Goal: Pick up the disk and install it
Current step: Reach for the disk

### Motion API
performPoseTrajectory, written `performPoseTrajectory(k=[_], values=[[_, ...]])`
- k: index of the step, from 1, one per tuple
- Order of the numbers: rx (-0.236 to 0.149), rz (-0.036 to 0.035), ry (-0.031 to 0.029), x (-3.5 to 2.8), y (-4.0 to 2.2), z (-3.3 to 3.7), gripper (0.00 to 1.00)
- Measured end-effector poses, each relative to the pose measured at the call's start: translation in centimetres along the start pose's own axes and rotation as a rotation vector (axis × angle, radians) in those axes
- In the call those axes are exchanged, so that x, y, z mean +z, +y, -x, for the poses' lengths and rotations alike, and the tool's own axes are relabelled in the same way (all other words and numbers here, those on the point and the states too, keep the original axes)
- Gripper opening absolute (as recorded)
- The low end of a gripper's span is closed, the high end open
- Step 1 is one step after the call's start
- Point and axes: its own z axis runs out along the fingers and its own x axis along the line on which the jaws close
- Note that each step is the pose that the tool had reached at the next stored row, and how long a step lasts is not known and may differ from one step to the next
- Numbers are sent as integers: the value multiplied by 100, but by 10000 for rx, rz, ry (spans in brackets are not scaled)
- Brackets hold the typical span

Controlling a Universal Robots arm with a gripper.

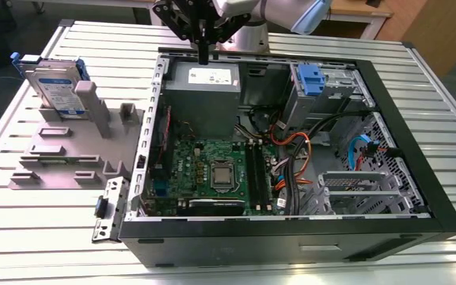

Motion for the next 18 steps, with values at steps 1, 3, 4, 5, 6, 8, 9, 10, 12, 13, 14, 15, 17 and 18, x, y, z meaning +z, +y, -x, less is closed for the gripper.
performPoseTrajectory(k=[1,3,4,5,6,8,9,10,12,13,14,15,17,18], values=[[0,0,0,0,0,-1,11],[1,0,0,0,0,-1,11],[1,0,-1,0,0,-2,11],[1,0,0,0,0,-4,11],[1,0,0,0,0,-6,11],[1,0,0,0,-1,-12,11],[1,0,0,-1,-1,-16,11],[1,0,0,0,-2,-20,11],[1,0,0,-3,-7,-93,11],[0,0,0,-3,-7,-93,11],[0,0,0,-3,-7,-95,11],[1,0,0,-3,-7,-96,11],[0,-1,0,-3,-7,-97,11],[2,0,0,-3,-8,-101,11]])
